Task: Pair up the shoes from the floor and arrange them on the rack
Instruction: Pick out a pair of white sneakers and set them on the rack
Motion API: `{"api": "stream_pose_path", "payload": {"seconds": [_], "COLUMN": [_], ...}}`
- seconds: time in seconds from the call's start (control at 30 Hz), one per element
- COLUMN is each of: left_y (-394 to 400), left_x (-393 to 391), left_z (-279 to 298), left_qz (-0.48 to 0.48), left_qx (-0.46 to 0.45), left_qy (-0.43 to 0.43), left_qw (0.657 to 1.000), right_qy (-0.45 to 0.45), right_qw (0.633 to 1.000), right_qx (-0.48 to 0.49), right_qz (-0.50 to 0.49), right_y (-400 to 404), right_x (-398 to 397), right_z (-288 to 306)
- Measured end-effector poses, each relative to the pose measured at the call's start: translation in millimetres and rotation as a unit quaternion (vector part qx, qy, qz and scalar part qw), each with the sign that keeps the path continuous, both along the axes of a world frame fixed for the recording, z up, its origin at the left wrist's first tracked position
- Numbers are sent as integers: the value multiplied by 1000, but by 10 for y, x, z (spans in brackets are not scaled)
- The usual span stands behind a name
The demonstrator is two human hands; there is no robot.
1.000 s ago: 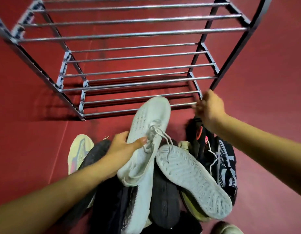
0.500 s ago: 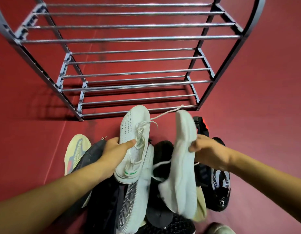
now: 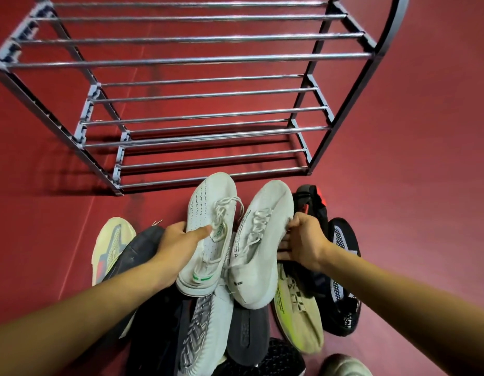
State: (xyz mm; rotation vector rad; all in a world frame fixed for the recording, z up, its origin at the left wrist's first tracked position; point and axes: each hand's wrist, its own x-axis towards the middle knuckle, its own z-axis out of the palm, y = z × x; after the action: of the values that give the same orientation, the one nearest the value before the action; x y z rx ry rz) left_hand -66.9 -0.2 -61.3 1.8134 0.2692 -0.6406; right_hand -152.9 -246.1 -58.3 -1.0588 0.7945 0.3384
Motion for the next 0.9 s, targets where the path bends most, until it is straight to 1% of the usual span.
{"api": "stream_pose_path", "payload": {"seconds": [0.1, 0.23, 0.37, 0.43, 0.5, 0.53, 0.6, 0.63, 0.67, 0.7, 0.73, 0.77, 0.83, 0.87, 0.9], "left_y": [-9, -4, 26, 39, 49, 53, 67, 74, 77, 86, 88, 90, 95, 97, 95], "left_x": [18, 41, 43, 45, 45, 45, 43, 44, 51, 47, 62, 72, 98, 110, 126], "left_z": [-5, -11, -7, -10, -14, -18, -20, -18, -17, -24, -28, -31, -20, -14, -1], "left_qz": [-4, -5, -2, 2, 3, 1, 5, 10, 18, 31, 46, 63, 95, 108, 121], "left_qx": [-4, -8, -14, -12, -14, -15, -14, -15, -18, -21, -24, -23, -19, -18, -17], "left_qy": [2, 2, 0, 0, 3, 4, 3, 3, 3, 5, 6, 6, 6, 7, 5], "left_qw": [1000, 1000, 1000, 1000, 1000, 1000, 1000, 1000, 1000, 999, 999, 998, 995, 994, 993], "right_qy": [-3, -52, -66, -57, -37, -26, 11, 25, 31, 35, 38, 46, 54, 52, 47], "right_qw": [1000, 996, 993, 996, 999, 999, 987, 970, 940, 894, 837, 789, 721, 669, 603], "right_qx": [4, 65, 76, 59, 27, -6, -120, -201, -297, -401, -492, -548, -611, -655, -705], "right_qz": [11, -38, -54, -43, -5, 29, 106, 137, 164, 195, 237, 274, 323, 348, 371], "right_y": [-27, -32, -34, -44, -92, -120, -202, -258, -330, -386, -432, -458, -432, -374, -302], "right_x": [11, 24, 126, 176, 237, 273, 372, 429, 484, 512, 539, 535, 515, 505, 497], "right_z": [13, -13, 6, 23, 36, 65, 131, 157, 166, 157, 155, 144, 122, 128, 153]}}
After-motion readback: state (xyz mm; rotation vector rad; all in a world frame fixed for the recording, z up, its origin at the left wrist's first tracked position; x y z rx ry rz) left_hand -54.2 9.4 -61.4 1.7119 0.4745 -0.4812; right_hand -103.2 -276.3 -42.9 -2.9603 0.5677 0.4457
